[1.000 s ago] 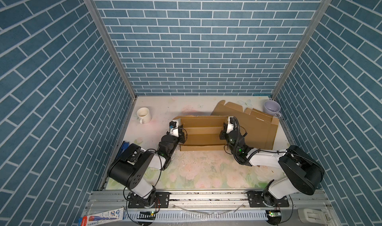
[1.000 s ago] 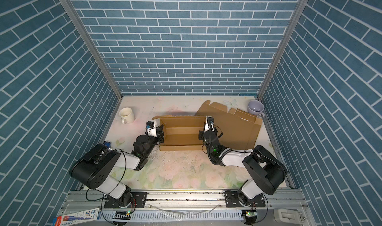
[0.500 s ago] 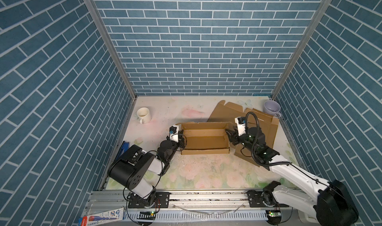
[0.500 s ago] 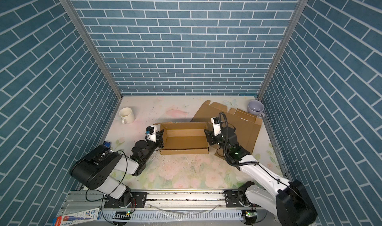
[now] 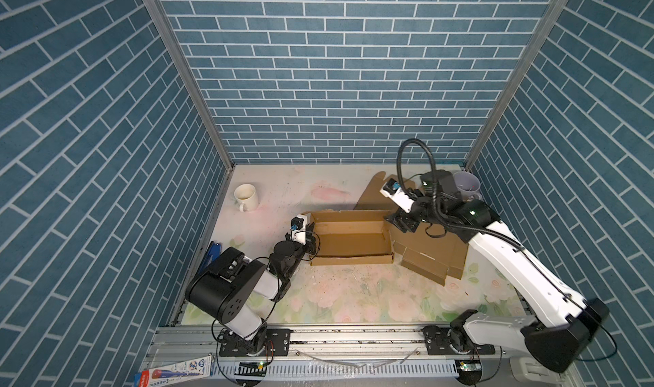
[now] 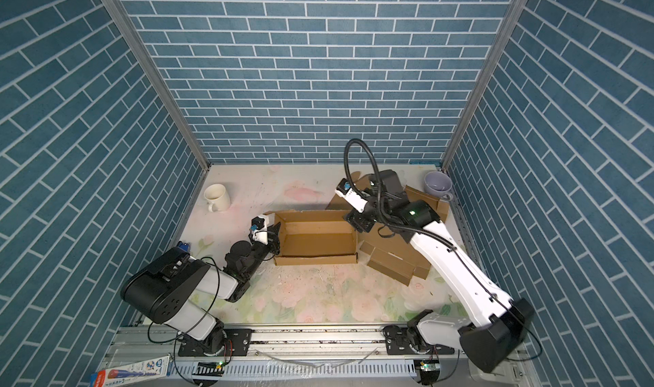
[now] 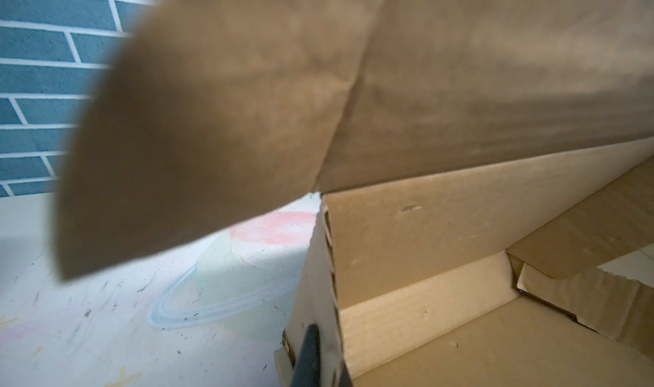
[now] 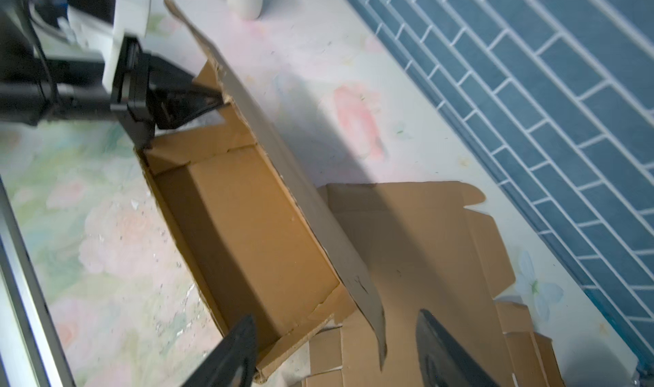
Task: Fold the paper box
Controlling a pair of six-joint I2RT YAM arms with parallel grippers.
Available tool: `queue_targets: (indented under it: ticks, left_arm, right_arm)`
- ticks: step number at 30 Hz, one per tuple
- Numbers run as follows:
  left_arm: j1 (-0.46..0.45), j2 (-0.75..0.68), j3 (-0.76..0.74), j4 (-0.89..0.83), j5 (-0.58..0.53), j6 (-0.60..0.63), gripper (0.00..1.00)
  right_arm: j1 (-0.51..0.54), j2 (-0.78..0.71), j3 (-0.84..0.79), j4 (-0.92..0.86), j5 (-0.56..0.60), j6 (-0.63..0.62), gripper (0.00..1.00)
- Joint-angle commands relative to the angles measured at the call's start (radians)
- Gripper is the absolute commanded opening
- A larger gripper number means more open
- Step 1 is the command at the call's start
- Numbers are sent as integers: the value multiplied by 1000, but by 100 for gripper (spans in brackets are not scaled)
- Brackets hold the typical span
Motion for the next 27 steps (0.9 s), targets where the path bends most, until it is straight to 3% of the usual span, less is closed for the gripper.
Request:
queue_targets:
  ticks: [1,5,8,13,18,23,27]
  left_arm:
    - [-14,35,-27,-124,42,16,0]
    - [-14,45,-31,-114,43,21,0]
    - [-14,54,-30,-108,43,22,0]
    - [-14,64,-31,-99,37,21,0]
    - [-14,54,-48,-78,14,10,0]
    - [-15,-50,-73,-125,-24,-22,18]
    - [-18,-285,-69,-365,-70,-22,32]
  right_arm:
    - [25,131,145,-156,-27,-183,71]
    - [39,283,278,-195,-66,-223,68]
    - [53,373,364,-269,-115,-245,61]
    - [63,428,389,-335,-194,-242,38]
    - [70,390,245,-250,-240,-191,13]
    - [88,336,63,-112,-238,-131,9]
    - [102,313,-40,-6,-223,-94,6]
